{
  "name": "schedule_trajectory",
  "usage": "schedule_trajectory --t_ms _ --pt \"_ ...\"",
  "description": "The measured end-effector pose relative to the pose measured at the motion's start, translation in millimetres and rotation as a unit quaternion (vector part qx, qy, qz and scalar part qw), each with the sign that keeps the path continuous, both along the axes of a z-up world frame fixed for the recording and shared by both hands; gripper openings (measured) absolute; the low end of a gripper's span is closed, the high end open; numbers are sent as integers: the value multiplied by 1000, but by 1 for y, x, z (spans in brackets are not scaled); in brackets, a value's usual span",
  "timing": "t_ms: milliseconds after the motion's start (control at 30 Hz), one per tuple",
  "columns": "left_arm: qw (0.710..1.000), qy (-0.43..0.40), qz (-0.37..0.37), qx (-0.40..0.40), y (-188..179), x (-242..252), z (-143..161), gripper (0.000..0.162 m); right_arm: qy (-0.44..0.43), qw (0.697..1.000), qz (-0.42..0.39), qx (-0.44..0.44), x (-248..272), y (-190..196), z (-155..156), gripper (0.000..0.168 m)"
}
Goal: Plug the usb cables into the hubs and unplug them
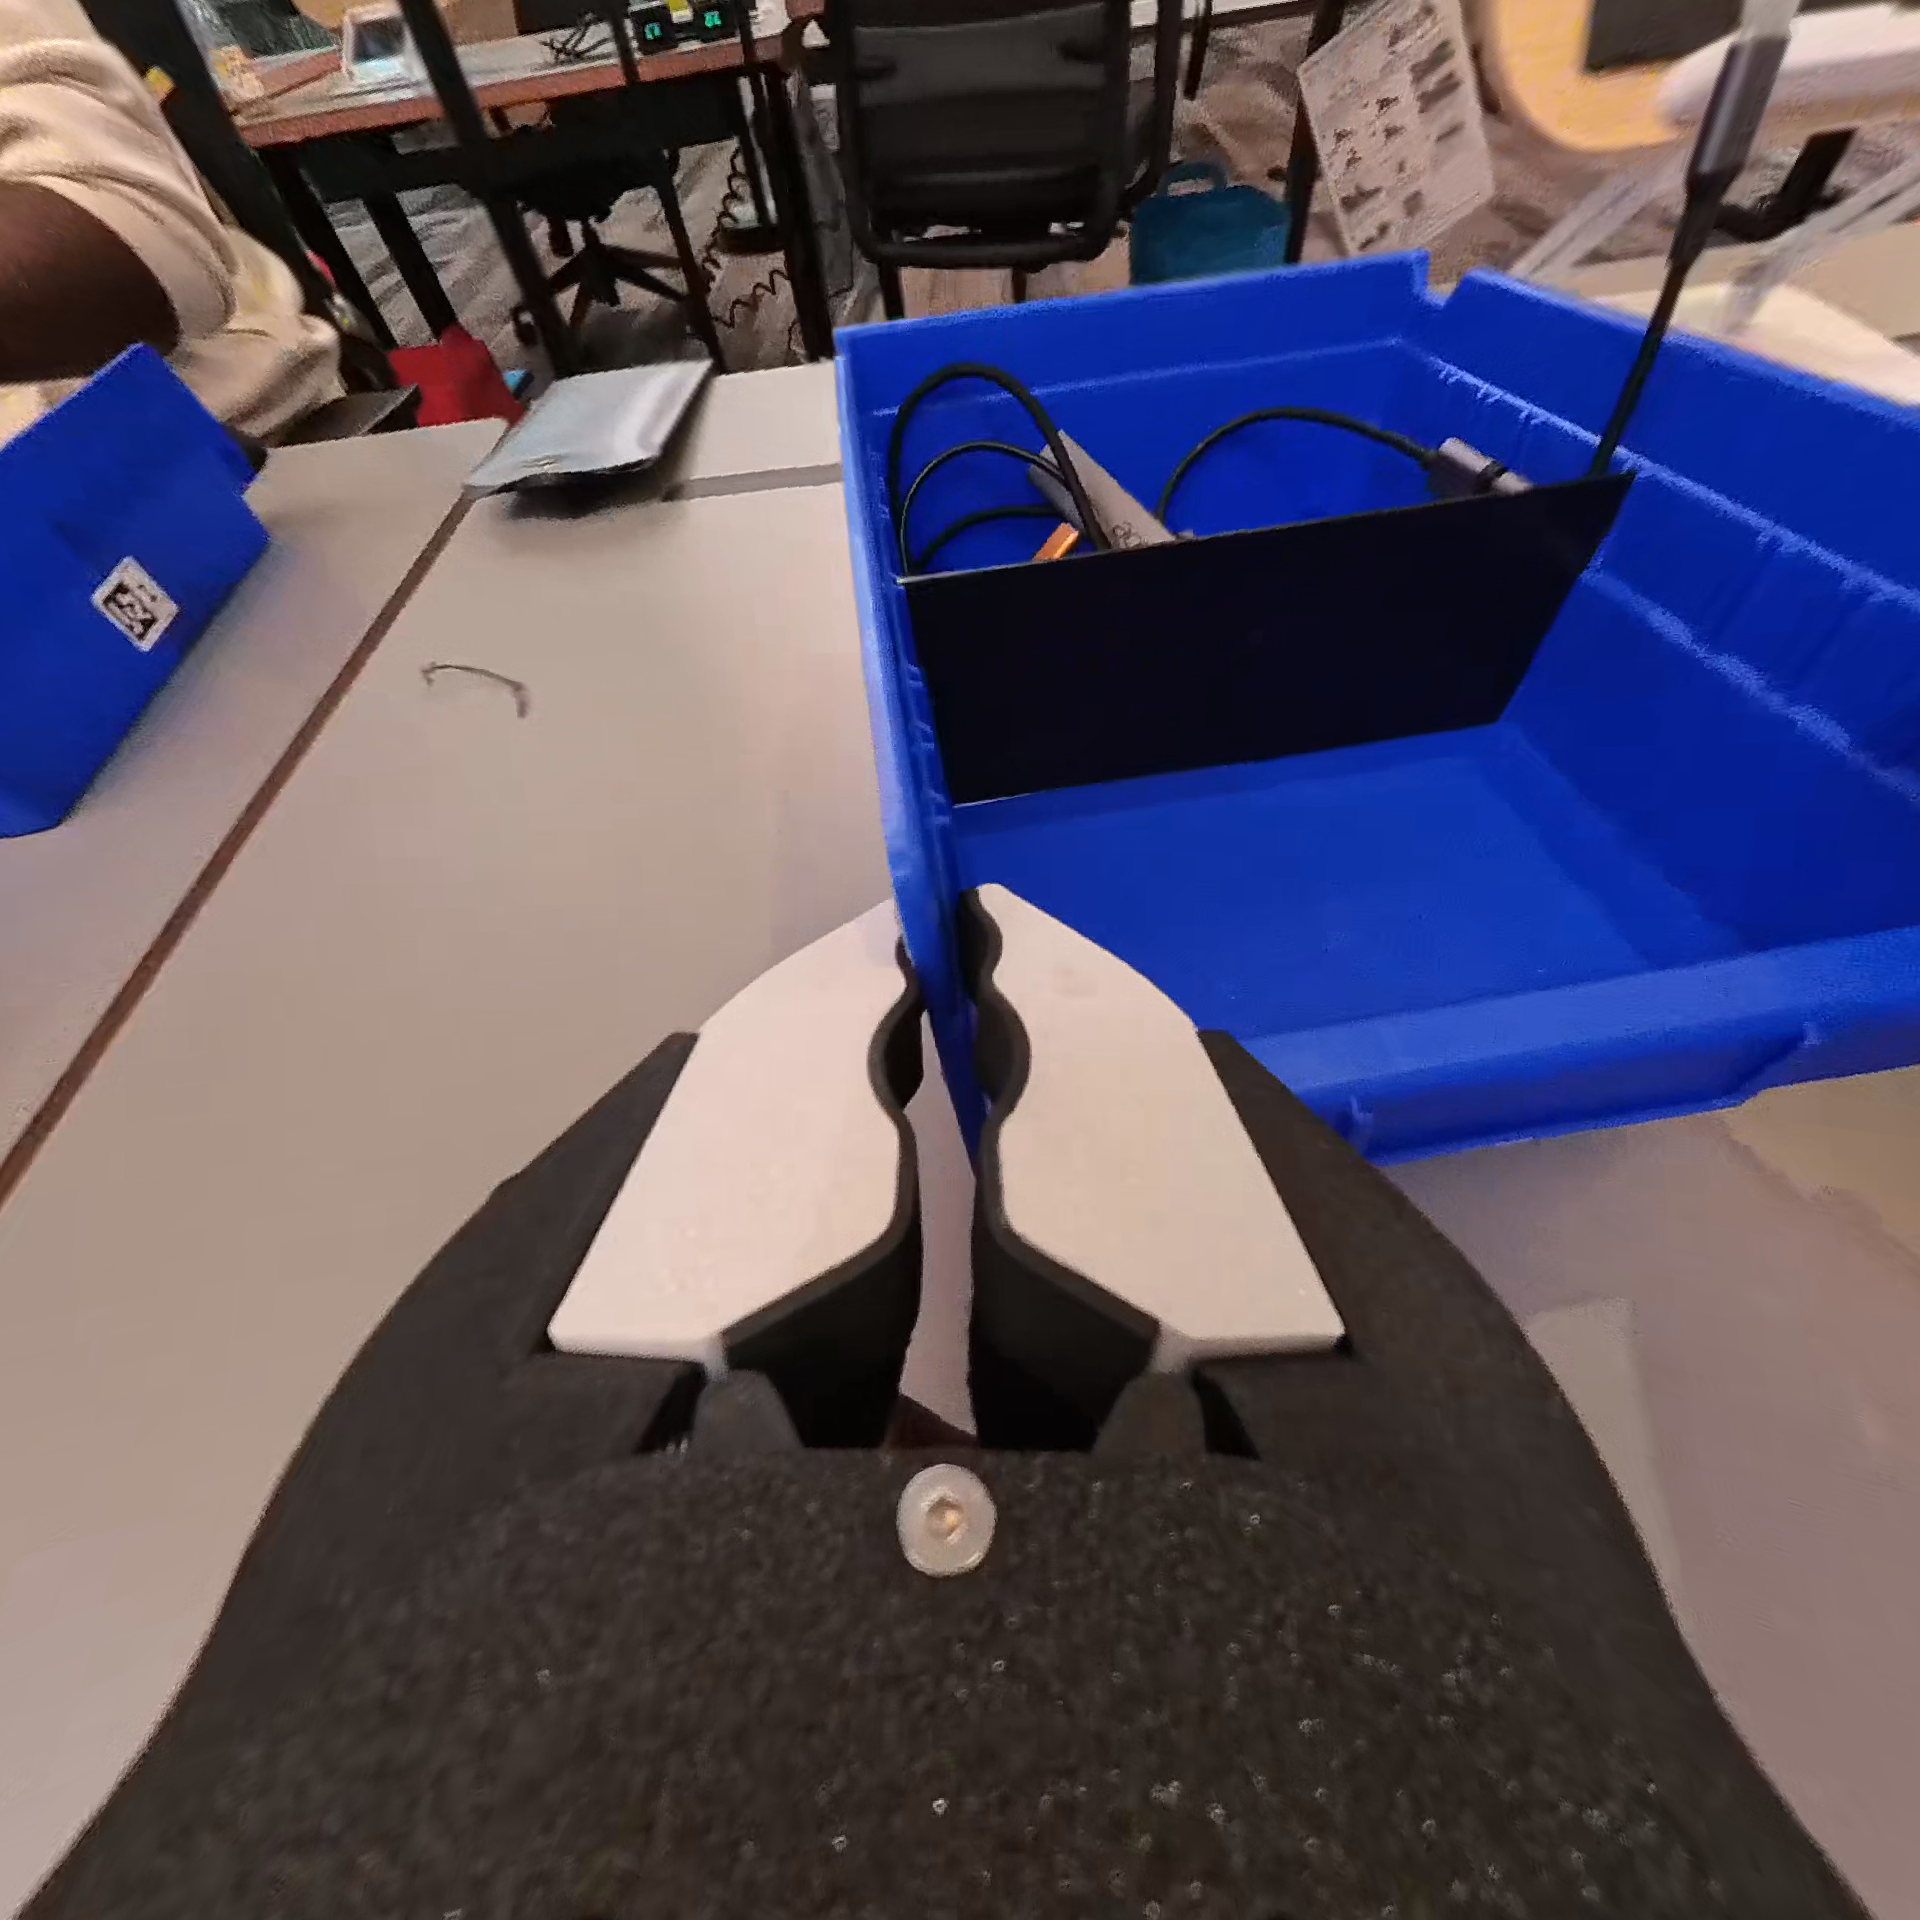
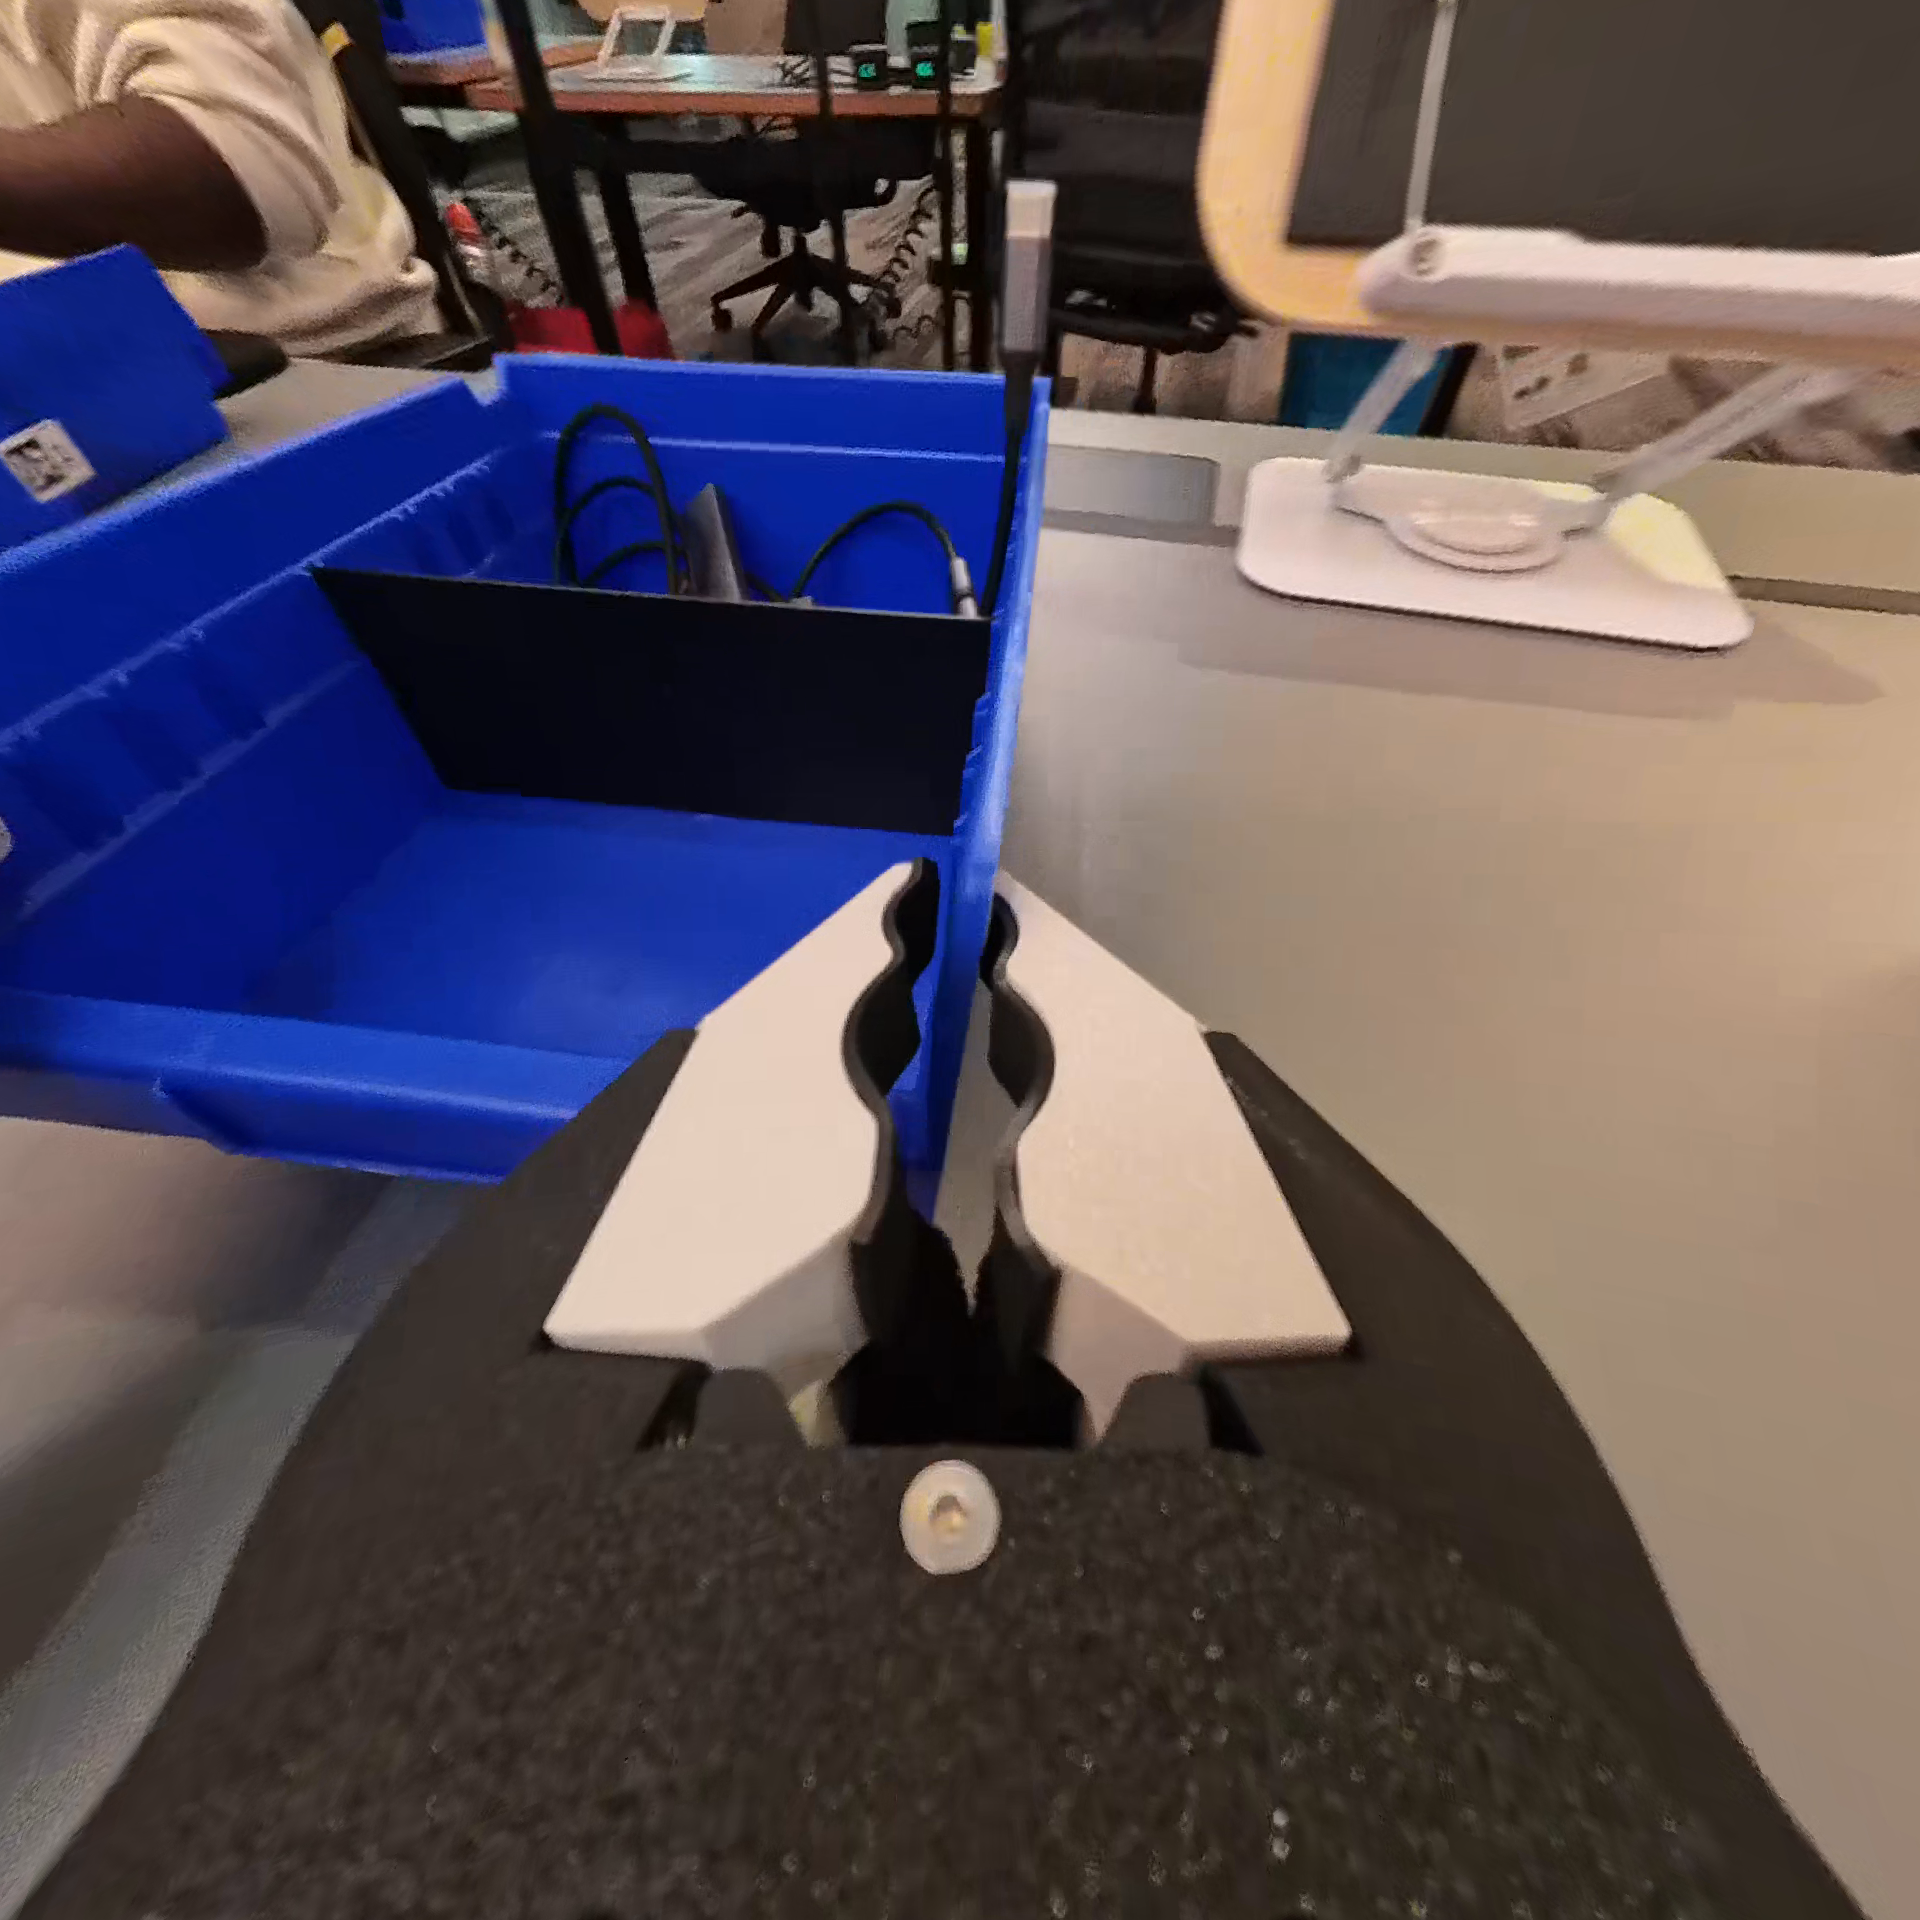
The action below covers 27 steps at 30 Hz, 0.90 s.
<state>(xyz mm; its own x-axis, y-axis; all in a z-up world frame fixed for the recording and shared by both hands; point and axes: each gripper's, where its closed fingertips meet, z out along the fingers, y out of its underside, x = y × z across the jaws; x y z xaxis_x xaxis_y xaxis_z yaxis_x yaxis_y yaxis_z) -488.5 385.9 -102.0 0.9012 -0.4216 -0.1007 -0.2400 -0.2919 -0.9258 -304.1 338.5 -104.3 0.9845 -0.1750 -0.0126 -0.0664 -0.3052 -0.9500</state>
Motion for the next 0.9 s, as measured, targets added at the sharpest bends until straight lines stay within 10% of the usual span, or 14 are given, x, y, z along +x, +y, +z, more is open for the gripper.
schedule_trajectory --t_ms 267,467,700,900 --pt "986 -140 52 -69 25 -39 -25 4 41 989 144 -11 -58 -2 -22 29" --pt "981 -183 64 -5 20 -47 11 24 136 947 281 -70 -35 -57 -17 38" --pt "963 -233 93 103 -1 -59 58 24 41 970 238 -16 123 -120 6 39" --pt "976 -207 28 53 -23 -2 42 24 34 992 91 84 276 -192 23 36"
